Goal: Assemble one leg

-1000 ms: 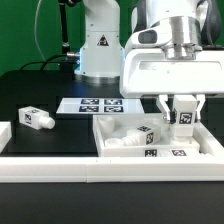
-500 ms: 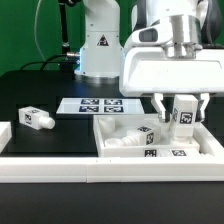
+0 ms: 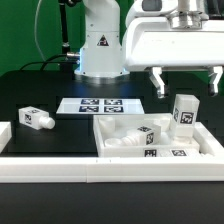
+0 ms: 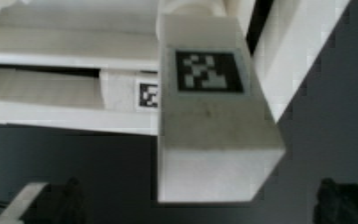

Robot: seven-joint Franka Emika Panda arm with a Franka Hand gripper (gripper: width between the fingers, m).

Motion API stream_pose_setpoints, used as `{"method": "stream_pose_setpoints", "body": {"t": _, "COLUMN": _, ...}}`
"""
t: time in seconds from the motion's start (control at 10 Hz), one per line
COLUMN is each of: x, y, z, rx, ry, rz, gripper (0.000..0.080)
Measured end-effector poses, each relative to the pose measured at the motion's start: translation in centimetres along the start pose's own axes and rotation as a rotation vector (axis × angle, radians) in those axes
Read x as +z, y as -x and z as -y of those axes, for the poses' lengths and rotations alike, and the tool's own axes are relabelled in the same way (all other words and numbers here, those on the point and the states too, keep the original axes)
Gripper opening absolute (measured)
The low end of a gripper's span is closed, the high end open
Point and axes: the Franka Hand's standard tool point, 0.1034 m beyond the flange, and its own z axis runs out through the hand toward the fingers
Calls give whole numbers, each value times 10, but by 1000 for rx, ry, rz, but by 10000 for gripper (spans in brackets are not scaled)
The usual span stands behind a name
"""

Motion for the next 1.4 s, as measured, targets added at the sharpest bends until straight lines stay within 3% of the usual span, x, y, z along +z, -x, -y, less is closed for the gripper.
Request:
{"method": "stream_pose_setpoints", "body": {"t": 0.2, "x": 3, "y": 9, "z": 4, "rx": 4, "ry": -21, "rz": 154, "gripper": 649}}
{"method": "stream_pose_setpoints", "body": {"t": 0.4, "x": 9, "y": 8, "z": -7, "rx": 4, "ry": -22, "rz": 261, "gripper": 649}}
{"method": "stream_pose_setpoints", "body": {"t": 0.7, "x": 6, "y": 15, "z": -8, "rx": 21, "ry": -48, "rz": 509, "gripper": 649}}
{"method": "stream_pose_setpoints", "body": {"t": 1.0, "x": 9, "y": 12, "z": -2, "rx": 31, "ry": -46, "rz": 504, "gripper": 649}}
{"method": "stream_pose_setpoints", "body": {"t": 1.1, "x": 9, "y": 13, "z": 0, "rx": 33, "ry": -47, "rz": 503, "gripper": 516}}
{"method": "stream_pose_setpoints", "body": {"t": 1.2, "x": 9, "y": 12, "z": 1, "rx": 33, "ry": -47, "rz": 501, "gripper": 516}}
{"method": "stream_pose_setpoints", "body": {"t": 1.4, "x": 9, "y": 12, "z": 0, "rx": 34, "ry": -46, "rz": 501, "gripper": 284}}
